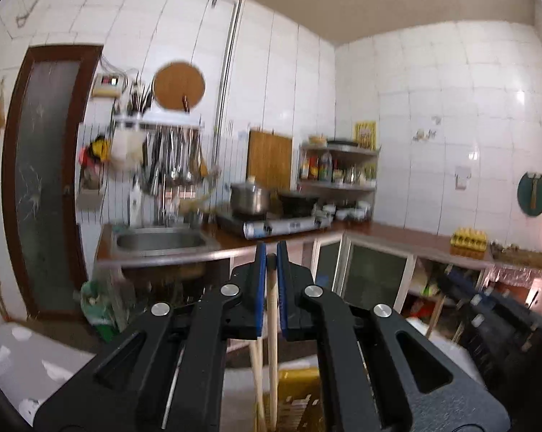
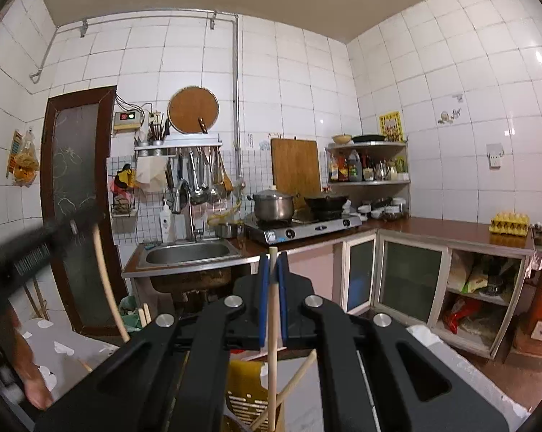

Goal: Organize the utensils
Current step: 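Lower both held wooden chopsticks into the yellow holder and open both tools, then pull both open tools back from the holder and down toward the cloth, then close left tool on the grey spoon while right tool grasps the green frog-handled fork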

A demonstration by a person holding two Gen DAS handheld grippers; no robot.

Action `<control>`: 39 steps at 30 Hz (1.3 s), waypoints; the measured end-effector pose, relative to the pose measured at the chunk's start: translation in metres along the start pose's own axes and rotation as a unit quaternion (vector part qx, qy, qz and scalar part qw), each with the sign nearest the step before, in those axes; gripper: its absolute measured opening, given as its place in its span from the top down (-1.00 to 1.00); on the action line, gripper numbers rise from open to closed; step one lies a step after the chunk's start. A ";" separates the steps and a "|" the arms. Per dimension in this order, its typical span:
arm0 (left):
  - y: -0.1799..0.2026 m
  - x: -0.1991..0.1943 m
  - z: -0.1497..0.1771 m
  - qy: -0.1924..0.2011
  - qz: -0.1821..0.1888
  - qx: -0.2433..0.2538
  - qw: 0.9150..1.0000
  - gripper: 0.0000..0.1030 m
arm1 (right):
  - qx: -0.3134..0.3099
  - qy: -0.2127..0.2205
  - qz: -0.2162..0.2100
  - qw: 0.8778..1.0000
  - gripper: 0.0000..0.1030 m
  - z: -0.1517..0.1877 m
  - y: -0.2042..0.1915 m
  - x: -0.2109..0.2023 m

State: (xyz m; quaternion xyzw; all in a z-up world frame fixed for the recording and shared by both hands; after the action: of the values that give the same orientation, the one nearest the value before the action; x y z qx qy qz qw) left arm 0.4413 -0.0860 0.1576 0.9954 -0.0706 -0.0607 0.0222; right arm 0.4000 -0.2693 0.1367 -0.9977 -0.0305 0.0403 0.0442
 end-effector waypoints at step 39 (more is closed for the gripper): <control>-0.091 -0.128 0.239 -0.315 -0.030 0.003 0.949 -0.90 | -0.027 -0.342 -0.034 0.939 -0.36 0.252 -0.026 -0.117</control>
State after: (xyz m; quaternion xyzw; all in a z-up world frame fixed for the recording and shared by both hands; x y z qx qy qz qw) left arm 0.2982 0.0140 -0.0686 0.9274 -0.0448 -0.3714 -0.0064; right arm 0.2611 -0.2290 -0.1021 -0.9227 -0.0791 0.3772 0.0051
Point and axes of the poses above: each gripper's, at about its wrist camera, not at the fingertips, and x roughly the way its jaws point, y to its right, z to its underside, the point moved 8 cm from there along x, roughly the way its jaws point, and after that the axes turned 4 degrees about -z, right-handed, at the moved point
